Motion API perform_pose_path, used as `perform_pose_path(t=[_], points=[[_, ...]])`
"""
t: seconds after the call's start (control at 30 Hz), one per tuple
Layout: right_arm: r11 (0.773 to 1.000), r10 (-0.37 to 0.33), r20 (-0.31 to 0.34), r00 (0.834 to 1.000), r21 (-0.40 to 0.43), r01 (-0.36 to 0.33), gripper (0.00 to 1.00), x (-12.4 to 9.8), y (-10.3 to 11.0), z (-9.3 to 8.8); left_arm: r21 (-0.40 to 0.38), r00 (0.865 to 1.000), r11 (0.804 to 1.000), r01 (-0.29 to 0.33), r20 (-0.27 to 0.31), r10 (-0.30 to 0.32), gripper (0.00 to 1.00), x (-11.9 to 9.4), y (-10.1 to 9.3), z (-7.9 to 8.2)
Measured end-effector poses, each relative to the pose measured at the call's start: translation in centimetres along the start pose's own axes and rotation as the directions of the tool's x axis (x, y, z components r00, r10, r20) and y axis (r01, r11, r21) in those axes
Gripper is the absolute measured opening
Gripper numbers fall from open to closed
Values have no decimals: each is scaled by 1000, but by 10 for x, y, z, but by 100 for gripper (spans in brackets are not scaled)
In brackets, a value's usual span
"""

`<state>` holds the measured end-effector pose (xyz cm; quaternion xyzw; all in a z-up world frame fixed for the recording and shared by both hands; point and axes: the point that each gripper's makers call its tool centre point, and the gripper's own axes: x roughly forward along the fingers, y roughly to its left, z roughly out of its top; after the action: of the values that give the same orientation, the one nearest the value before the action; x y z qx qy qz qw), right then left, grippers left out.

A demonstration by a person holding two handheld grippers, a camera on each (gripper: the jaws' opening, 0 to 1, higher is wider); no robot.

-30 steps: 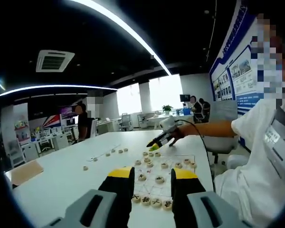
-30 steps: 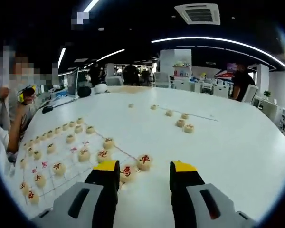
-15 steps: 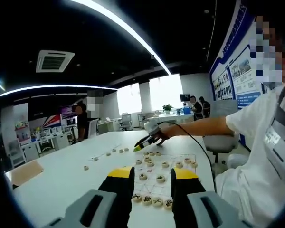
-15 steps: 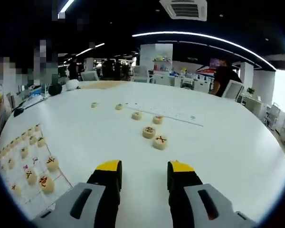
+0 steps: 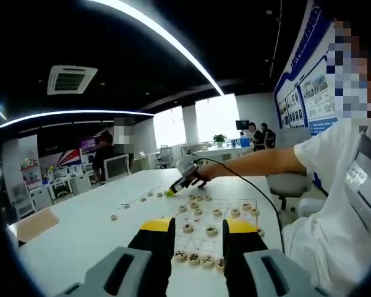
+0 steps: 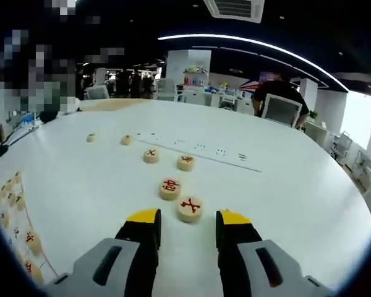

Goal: Pick up the chess pieces one by one and place each piece onto its starting position on the chessboard, setting the pieces on their correct points until all the chess pieces are arranged in the starting layout

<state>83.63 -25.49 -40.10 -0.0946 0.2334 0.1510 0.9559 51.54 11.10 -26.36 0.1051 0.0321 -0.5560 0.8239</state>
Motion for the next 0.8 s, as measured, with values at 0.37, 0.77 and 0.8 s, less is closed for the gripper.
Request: perform_pose_path(t=[0.37, 0.77, 0.8], points=[[999, -12, -15, 1000, 35, 12, 18, 2, 4, 0, 0, 1000, 1000, -5, 8, 5, 32, -2, 2, 2], [984, 144, 30, 989, 105, -147, 18, -84, 42, -28, 3, 1000, 1000, -1, 8, 1, 32, -1, 0, 3], [982, 158, 24, 987, 96, -160, 18, -93, 45, -33, 4, 1000, 1000, 0, 9, -1, 32, -1, -1, 4]])
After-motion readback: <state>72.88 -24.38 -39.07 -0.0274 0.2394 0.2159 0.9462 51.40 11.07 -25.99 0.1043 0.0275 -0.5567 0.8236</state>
